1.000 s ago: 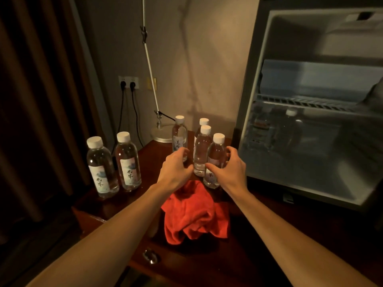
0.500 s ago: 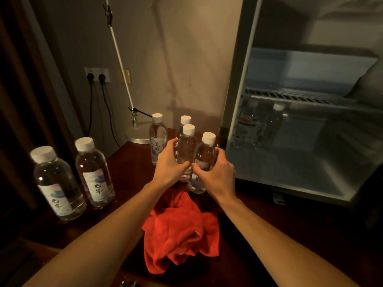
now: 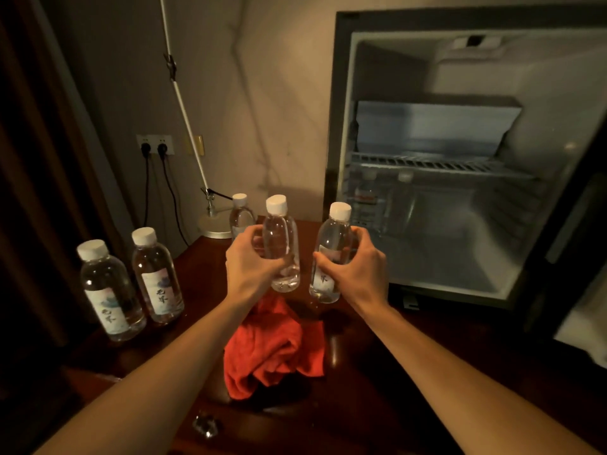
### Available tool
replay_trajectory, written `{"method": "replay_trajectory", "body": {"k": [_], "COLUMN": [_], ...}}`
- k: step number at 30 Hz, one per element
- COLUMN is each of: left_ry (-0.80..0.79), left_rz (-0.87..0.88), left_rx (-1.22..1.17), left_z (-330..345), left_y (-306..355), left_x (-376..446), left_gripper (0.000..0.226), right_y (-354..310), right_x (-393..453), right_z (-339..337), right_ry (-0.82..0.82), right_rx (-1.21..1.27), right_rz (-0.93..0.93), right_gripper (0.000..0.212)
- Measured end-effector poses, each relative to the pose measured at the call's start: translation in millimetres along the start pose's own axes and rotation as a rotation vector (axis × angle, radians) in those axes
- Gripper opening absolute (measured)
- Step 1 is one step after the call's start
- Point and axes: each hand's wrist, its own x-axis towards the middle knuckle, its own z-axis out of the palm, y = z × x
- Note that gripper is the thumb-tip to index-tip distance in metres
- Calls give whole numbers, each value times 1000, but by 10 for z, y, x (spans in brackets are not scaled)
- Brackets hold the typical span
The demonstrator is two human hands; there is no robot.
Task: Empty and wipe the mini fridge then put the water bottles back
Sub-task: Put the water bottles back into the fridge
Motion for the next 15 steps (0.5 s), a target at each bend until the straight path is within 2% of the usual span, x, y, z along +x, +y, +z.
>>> {"method": "replay_trajectory", "body": {"k": [6, 13, 15], "left_ry": [-61, -128, -124], "left_rz": [54, 86, 68], "left_rx": [-48, -86, -79], "left_z": [141, 661, 824], "left_y": [512, 915, 944], "left_x": [-159, -219, -199], "left_gripper": [55, 65, 65], "right_y": [60, 306, 469], "right_x": [-7, 166, 273], "right_z": [-493, -915, -955], "right_ry": [41, 48, 45], "right_rx": [-19, 41, 52], "right_rz": [5, 17, 40], "right_gripper": [64, 77, 74]}}
